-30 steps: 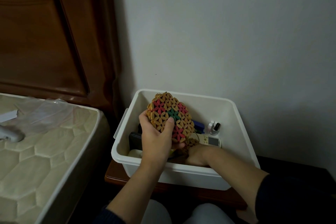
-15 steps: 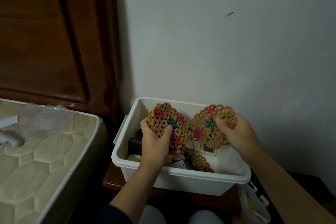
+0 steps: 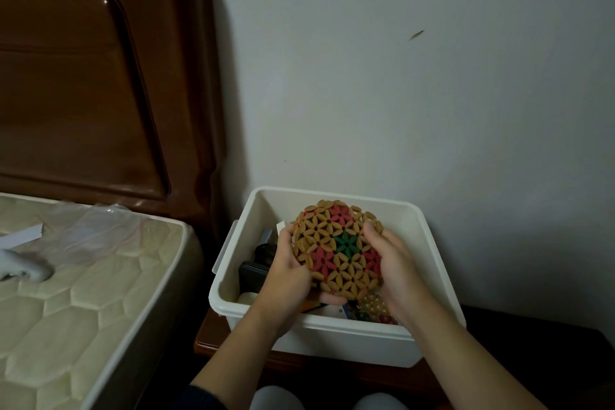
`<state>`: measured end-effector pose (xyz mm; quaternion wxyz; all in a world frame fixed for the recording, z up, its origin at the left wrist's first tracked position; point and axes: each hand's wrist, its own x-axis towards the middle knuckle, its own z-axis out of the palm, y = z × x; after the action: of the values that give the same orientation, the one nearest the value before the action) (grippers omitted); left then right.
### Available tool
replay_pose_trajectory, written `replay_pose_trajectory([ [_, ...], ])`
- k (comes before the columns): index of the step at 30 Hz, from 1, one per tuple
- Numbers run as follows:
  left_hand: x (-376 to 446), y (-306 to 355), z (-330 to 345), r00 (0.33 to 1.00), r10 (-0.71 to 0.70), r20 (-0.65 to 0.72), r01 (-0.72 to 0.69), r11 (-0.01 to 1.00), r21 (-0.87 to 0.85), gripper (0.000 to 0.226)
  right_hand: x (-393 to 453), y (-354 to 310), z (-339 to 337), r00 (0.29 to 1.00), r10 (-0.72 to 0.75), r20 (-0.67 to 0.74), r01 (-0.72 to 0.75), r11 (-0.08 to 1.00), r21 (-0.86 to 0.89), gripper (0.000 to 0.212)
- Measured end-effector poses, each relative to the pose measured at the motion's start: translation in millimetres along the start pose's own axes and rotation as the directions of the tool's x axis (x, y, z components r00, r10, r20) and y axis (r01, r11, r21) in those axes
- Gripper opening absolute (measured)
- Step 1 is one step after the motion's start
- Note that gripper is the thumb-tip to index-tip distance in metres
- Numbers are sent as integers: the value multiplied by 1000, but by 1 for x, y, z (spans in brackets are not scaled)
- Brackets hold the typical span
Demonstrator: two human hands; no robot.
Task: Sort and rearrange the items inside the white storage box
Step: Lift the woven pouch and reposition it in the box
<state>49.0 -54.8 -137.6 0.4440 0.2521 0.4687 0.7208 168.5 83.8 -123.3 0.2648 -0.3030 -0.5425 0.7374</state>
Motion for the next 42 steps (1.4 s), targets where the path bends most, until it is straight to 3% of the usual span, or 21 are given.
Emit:
replay_pose_trajectory([
  [5, 1, 5, 5, 998, -62, -6, 62, 998, -26, 21, 2, 12, 2, 989, -108, -100, 82, 968, -237, 23],
  [8, 3, 3, 2, 991, -125, 38, 126, 992, -21, 62, 4, 17, 7, 965, -202, -168, 143, 941, -308, 22],
  [11, 2, 3, 3, 997, -82, -11, 82, 997, -17, 42, 7, 21, 8, 936, -304, -175, 225, 903, -366, 34],
  [14, 2, -5, 1, 996, -12, -86, 12, 1000, 3, 46, 11, 22, 4, 950, -269, -158, 195, 908, -370, 44],
  [17, 3, -9, 4, 974, 16, -225, -17, 1000, 0, 50, 22, 15, -14, 980, -63, -188, -37, 875, -483, 38],
  [19, 8, -12, 3, 943, 61, -326, -44, 997, 59, 53, 29, 12, -28, 959, 187, -214, -282, 720, -635, 32],
  [21, 12, -15, 2, 919, 104, -381, -60, 990, 126, 55, 32, 16, -39, 880, 412, -236, -397, 367, -841, 28],
  [23, 15, -16, 2, 910, 112, -399, -60, 988, 141, 56, 34, 23, -44, 804, 543, -244, -301, 17, -953, 38],
  [25, 15, -16, 2, 921, 90, -379, -51, 993, 110, 54, 39, 31, -43, 772, 586, -248, -231, -105, -967, 44],
  [31, 15, -17, 2, 928, 81, -364, -20, 985, 169, 58, 52, 44, -39, 736, 622, -268, -247, -121, -961, 47],
  [42, 13, -13, 4, 930, 68, -362, -21, 991, 133, 54, 49, 38, -36, 794, 541, -278, -255, -119, -960, 46],
])
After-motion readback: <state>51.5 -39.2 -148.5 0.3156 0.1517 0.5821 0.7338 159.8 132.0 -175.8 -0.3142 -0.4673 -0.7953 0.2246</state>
